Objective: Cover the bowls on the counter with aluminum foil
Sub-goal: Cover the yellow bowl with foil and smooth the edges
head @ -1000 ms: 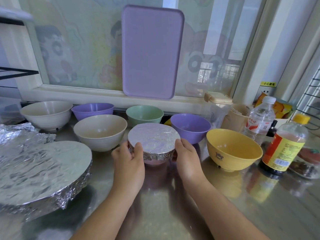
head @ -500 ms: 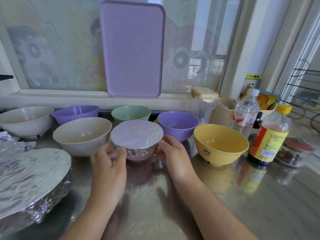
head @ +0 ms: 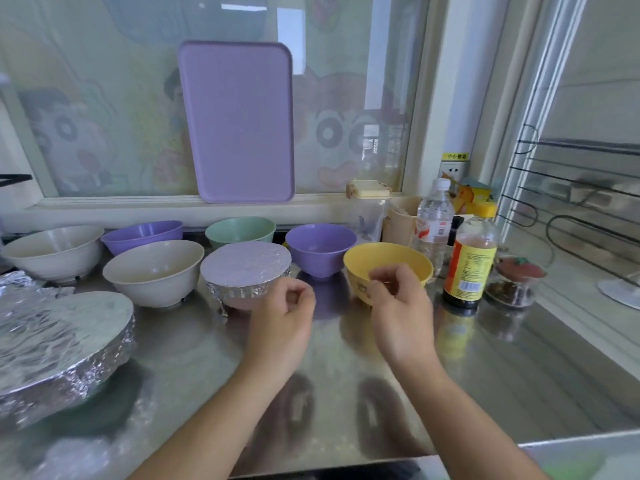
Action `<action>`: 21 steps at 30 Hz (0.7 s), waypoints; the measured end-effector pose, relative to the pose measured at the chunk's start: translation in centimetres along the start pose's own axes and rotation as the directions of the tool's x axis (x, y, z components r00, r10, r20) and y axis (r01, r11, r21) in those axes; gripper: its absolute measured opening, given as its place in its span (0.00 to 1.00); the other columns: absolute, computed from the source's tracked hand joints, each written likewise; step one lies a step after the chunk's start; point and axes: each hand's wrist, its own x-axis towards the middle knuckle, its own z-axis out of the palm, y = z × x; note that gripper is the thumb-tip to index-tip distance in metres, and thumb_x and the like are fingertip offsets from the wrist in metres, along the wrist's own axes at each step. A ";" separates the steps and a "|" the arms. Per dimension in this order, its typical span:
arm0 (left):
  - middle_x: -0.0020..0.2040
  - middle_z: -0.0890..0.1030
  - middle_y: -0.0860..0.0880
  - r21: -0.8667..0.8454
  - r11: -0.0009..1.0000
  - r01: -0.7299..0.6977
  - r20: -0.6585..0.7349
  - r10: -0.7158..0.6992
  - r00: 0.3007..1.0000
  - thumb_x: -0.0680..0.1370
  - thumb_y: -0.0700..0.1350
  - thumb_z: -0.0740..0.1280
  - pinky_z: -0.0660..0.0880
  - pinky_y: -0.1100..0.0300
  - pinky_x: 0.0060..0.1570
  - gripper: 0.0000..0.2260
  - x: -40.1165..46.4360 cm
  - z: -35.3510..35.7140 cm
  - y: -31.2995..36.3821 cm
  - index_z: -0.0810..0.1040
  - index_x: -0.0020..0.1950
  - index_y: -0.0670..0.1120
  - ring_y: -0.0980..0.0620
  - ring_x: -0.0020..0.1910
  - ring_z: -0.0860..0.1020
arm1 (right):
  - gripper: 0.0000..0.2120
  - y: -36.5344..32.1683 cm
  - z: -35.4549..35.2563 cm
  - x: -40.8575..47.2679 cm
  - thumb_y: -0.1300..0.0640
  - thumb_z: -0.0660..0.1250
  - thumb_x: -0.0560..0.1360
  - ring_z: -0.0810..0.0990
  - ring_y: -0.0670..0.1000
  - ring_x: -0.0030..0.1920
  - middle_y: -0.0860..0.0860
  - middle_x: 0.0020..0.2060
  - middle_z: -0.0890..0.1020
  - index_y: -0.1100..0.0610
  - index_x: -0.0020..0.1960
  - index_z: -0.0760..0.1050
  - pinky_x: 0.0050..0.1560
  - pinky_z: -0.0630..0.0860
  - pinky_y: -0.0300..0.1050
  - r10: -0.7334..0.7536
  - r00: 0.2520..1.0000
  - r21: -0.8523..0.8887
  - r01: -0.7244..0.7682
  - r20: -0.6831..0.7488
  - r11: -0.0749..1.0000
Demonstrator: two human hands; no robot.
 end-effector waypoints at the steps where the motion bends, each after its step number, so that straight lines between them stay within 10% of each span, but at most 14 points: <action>1: 0.42 0.84 0.55 0.004 1.000 0.001 0.019 -0.001 1.000 0.78 0.50 0.68 0.80 0.46 0.53 0.02 0.3 1.4 0.7 0.80 0.48 0.55 0.50 0.46 0.82 | 0.07 -0.2 -1.6 0.9 0.62 0.65 0.78 0.78 0.47 0.48 0.48 0.47 0.81 0.51 0.50 0.77 0.51 0.75 0.43 -0.044 0.996 -0.076 0.038 -0.079 0.996; 7: 0.53 0.79 0.51 0.170 0.977 0.130 0.113 -0.150 0.982 0.85 0.52 0.63 0.66 0.57 0.44 0.15 3.7 8.9 3.9 0.75 0.65 0.44 0.48 0.54 0.75 | 0.18 1.2 -5.3 6.0 0.57 0.63 0.77 0.78 0.64 0.61 0.60 0.63 0.75 0.62 0.65 0.70 0.60 0.79 0.63 0.168 0.977 -0.222 -0.193 -0.127 0.956; 11: 0.65 0.78 0.43 0.186 0.960 0.211 0.187 -0.245 0.951 0.84 0.50 0.63 0.69 0.54 0.47 0.22 4.9 11.1 3.3 0.68 0.76 0.42 0.42 0.59 0.76 | 0.29 2.1 -5.2 7.2 0.55 0.59 0.81 0.74 0.55 0.61 0.54 0.69 0.75 0.57 0.81 0.62 0.58 0.72 0.53 0.404 0.914 -0.126 -0.397 0.035 0.909; 21: 0.45 0.82 0.47 0.151 0.986 0.064 0.016 -0.067 0.998 0.79 0.44 0.64 0.69 0.55 0.37 0.05 -0.4 5.7 3.2 0.80 0.49 0.47 0.49 0.43 0.78 | 0.09 1.8 -6.1 1.3 0.50 0.61 0.84 0.77 0.51 0.61 0.42 0.57 0.78 0.45 0.63 0.71 0.64 0.74 0.55 0.322 0.932 -0.030 -0.322 0.166 0.946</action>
